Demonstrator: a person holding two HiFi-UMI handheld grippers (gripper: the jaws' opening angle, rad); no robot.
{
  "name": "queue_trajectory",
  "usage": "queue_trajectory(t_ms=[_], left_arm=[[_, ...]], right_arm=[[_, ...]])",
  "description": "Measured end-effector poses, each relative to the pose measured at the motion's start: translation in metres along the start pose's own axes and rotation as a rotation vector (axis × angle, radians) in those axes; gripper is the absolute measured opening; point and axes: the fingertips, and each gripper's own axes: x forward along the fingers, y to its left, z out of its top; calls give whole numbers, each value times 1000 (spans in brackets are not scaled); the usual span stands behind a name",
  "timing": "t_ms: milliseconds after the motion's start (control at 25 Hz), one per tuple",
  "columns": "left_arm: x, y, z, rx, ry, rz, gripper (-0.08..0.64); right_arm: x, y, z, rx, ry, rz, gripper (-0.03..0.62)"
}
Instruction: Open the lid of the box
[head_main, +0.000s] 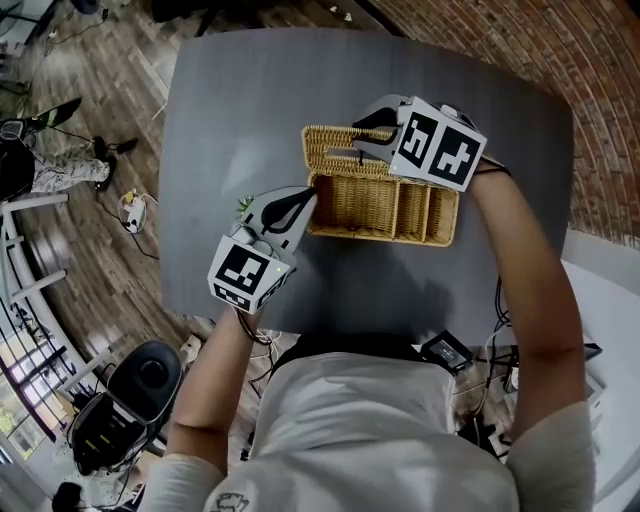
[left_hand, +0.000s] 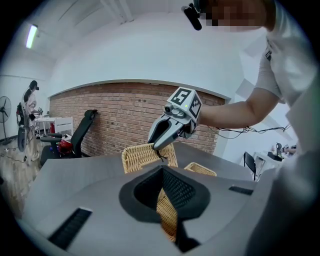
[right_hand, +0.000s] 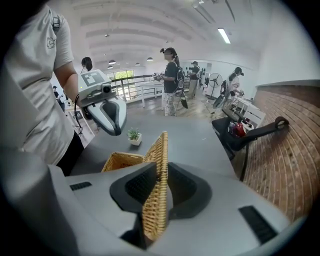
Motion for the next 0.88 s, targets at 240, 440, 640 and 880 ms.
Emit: queue_trajectory(t_ms=[240,440,640,880], left_arm=[[-4,-14,7,11,-18,9,11],[-35,-18,21,35,-54,13,12],[-59,-37,35,60,-80,16,12],[-95,-65,45,90,-112,13,11]], right_arm=[[-22,-5,-9,17,-27,-131,152],[-44,5,1,78,-77,-251,172],[-69,37,7,112,-132,-320,172],[-88,92,18,145,-189,-378,172]])
